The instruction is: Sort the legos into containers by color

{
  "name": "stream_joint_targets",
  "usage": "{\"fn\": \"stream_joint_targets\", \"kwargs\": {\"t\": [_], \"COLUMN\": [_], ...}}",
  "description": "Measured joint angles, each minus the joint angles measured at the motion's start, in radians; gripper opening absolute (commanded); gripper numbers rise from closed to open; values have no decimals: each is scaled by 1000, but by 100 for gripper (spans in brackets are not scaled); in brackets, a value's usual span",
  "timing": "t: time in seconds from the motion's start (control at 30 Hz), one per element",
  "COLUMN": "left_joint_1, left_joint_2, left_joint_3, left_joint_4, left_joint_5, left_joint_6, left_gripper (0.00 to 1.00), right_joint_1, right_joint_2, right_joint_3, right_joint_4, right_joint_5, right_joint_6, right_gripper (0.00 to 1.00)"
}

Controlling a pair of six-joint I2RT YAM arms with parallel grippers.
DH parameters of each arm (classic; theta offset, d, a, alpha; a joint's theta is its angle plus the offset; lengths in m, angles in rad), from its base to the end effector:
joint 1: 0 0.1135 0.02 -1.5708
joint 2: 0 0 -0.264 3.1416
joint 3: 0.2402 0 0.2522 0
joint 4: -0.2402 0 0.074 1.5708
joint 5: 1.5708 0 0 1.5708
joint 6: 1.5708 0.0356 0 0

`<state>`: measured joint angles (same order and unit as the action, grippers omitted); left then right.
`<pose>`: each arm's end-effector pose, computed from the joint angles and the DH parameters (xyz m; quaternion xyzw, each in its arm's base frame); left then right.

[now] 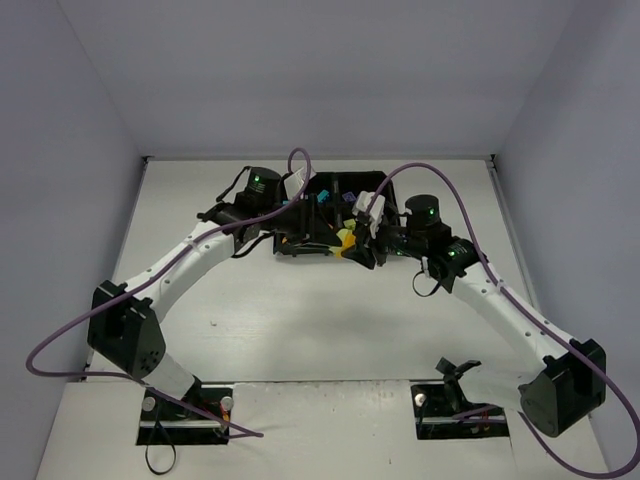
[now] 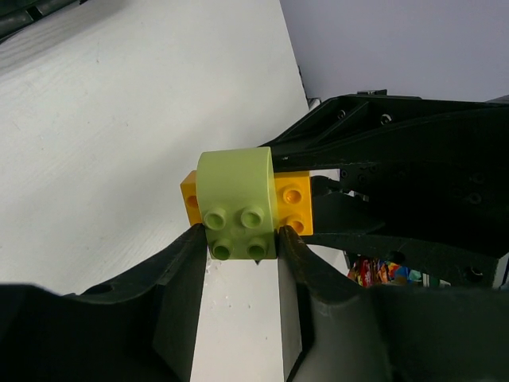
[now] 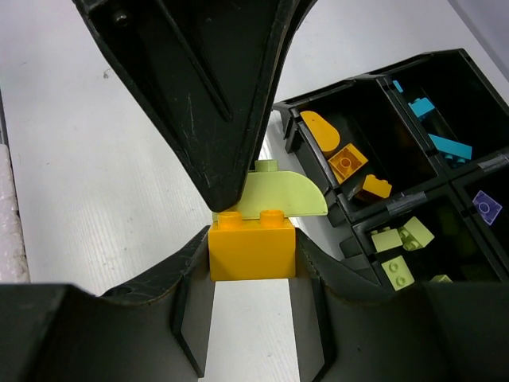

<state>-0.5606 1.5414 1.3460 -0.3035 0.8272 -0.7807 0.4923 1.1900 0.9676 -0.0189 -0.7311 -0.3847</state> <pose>0.2828 -0.2085 0.3417 0.1175 0.8051 -0.5613 0.1516 0.2281 0.1493 0.3391 -0.5117 0.5719 0.3119 0.5601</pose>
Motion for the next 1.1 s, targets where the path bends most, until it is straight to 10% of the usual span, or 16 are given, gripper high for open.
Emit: {"fn": "stream_joint_targets", "kwargs": {"t": [0.67, 1.1], "left_joint_1": [114, -55], "left_joint_2": [25, 467], "left_joint_3": [41, 502], "left_joint_4": [-63, -93], "left_joint_5": [43, -354], "left_joint_6": [77, 329], "left_gripper": [0, 7], "right_joint_1": [-59, -155], "right_joint_2": [-132, -200], "right_joint_3": [-189, -189], "right_joint_4": [-11, -17], "right_joint_5": [151, 238], "right_joint_6": [52, 293], "right_gripper": [0, 0]}}
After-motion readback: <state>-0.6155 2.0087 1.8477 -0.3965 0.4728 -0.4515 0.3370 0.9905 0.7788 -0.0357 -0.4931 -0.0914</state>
